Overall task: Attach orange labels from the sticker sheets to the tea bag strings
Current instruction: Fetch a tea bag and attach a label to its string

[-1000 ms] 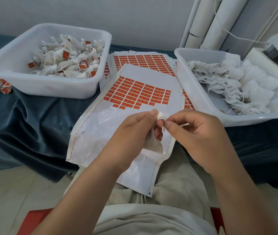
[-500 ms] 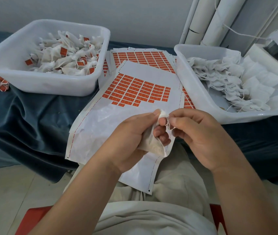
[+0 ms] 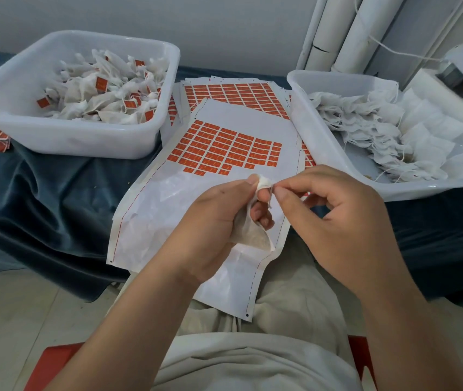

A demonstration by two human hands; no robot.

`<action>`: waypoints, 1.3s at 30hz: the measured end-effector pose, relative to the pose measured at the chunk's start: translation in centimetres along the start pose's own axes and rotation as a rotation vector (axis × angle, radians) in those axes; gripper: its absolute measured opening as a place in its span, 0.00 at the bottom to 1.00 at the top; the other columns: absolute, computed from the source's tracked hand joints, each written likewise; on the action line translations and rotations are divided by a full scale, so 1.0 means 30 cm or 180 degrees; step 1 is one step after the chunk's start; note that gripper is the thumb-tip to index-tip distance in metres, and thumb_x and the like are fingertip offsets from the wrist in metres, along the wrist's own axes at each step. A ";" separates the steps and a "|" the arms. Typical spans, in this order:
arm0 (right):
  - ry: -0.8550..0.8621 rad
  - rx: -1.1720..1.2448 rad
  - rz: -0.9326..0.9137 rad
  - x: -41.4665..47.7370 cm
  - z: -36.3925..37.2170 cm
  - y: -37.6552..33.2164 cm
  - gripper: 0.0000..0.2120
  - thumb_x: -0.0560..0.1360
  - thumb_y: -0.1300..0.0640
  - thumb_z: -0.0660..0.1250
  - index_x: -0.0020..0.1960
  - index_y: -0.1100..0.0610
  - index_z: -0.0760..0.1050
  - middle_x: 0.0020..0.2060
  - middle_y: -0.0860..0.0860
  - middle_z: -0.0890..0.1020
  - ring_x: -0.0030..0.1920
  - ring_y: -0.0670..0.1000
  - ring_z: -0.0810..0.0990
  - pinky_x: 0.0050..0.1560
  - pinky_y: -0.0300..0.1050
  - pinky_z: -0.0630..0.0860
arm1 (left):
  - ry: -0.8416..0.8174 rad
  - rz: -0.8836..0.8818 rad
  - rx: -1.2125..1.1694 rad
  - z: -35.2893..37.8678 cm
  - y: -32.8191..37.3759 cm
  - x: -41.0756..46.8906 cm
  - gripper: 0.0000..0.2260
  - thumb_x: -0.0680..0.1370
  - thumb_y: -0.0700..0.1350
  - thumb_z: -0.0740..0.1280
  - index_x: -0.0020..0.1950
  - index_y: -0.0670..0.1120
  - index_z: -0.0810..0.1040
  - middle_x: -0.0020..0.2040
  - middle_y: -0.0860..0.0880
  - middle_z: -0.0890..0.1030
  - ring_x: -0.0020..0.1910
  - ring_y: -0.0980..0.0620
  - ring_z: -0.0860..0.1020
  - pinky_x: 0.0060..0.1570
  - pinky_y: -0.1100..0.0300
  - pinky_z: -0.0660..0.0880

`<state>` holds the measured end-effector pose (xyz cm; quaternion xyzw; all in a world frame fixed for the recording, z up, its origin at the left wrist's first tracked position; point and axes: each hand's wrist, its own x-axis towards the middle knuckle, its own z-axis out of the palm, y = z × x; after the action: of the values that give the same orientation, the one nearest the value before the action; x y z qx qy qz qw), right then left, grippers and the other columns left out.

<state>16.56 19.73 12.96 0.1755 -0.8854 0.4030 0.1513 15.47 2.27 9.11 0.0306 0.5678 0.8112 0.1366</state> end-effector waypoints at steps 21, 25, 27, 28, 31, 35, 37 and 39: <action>-0.0893 0.1106 0.0654 0.019 -0.027 0.052 0.10 0.77 0.47 0.69 0.48 0.51 0.85 0.48 0.51 0.88 0.53 0.54 0.86 0.58 0.59 0.81 | -0.0557 -0.0048 -0.0170 -0.004 0.006 -0.011 0.18 0.86 0.50 0.60 0.40 0.48 0.81 0.34 0.50 0.74 0.36 0.52 0.76 0.53 0.55 0.77; -0.0714 0.0565 0.0303 0.015 -0.038 0.018 0.06 0.82 0.51 0.69 0.46 0.45 0.83 0.46 0.42 0.85 0.50 0.45 0.83 0.48 0.38 0.77 | -0.0483 -0.0084 -0.0146 0.000 0.011 -0.014 0.18 0.85 0.51 0.61 0.38 0.49 0.81 0.33 0.50 0.74 0.36 0.53 0.75 0.56 0.53 0.77; -0.0687 0.0414 0.0232 0.013 -0.041 0.008 0.06 0.80 0.52 0.69 0.46 0.45 0.81 0.45 0.40 0.84 0.47 0.44 0.82 0.45 0.31 0.73 | -0.0417 -0.0084 -0.0104 0.003 0.013 -0.014 0.17 0.84 0.52 0.62 0.38 0.48 0.81 0.33 0.50 0.74 0.36 0.53 0.75 0.55 0.53 0.77; -0.0629 0.0327 0.0196 0.011 -0.039 0.005 0.05 0.80 0.52 0.69 0.46 0.45 0.81 0.45 0.40 0.83 0.48 0.43 0.81 0.45 0.30 0.72 | -0.0363 -0.0068 -0.0046 0.007 0.014 -0.014 0.17 0.83 0.53 0.62 0.39 0.47 0.81 0.33 0.50 0.74 0.36 0.53 0.75 0.55 0.53 0.77; -0.0223 0.0082 0.0105 0.006 -0.023 0.000 0.03 0.78 0.52 0.72 0.46 0.46 0.81 0.44 0.40 0.82 0.50 0.42 0.80 0.46 0.30 0.73 | -0.0104 0.0016 0.0167 0.022 0.019 -0.019 0.17 0.83 0.55 0.62 0.41 0.46 0.79 0.34 0.50 0.75 0.37 0.52 0.75 0.55 0.49 0.74; 0.0102 -0.0225 -0.0198 0.007 -0.004 -0.003 0.01 0.78 0.52 0.73 0.47 0.48 0.83 0.44 0.40 0.83 0.50 0.43 0.81 0.48 0.32 0.74 | 0.0258 0.0132 0.0634 0.042 0.033 -0.033 0.19 0.82 0.59 0.61 0.37 0.51 0.80 0.36 0.51 0.78 0.41 0.51 0.76 0.64 0.40 0.75; 0.0106 -0.0329 -0.0334 0.006 -0.003 0.005 0.03 0.79 0.55 0.73 0.48 0.49 0.86 0.44 0.41 0.84 0.50 0.45 0.82 0.50 0.36 0.76 | 0.0382 0.0212 0.0816 0.048 0.034 -0.040 0.21 0.86 0.58 0.59 0.37 0.53 0.80 0.38 0.50 0.79 0.42 0.52 0.77 0.62 0.42 0.76; 0.0102 -0.0364 -0.0399 0.005 -0.003 0.011 0.04 0.80 0.55 0.73 0.49 0.50 0.87 0.44 0.42 0.84 0.49 0.46 0.82 0.49 0.37 0.76 | 0.0493 0.0285 0.1040 0.053 0.037 -0.044 0.22 0.87 0.56 0.57 0.36 0.56 0.80 0.38 0.52 0.80 0.40 0.57 0.78 0.56 0.51 0.76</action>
<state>16.29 19.97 12.85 0.2152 -0.8917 0.3442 0.2002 16.84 3.03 10.85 0.0151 0.6988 0.7134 0.0494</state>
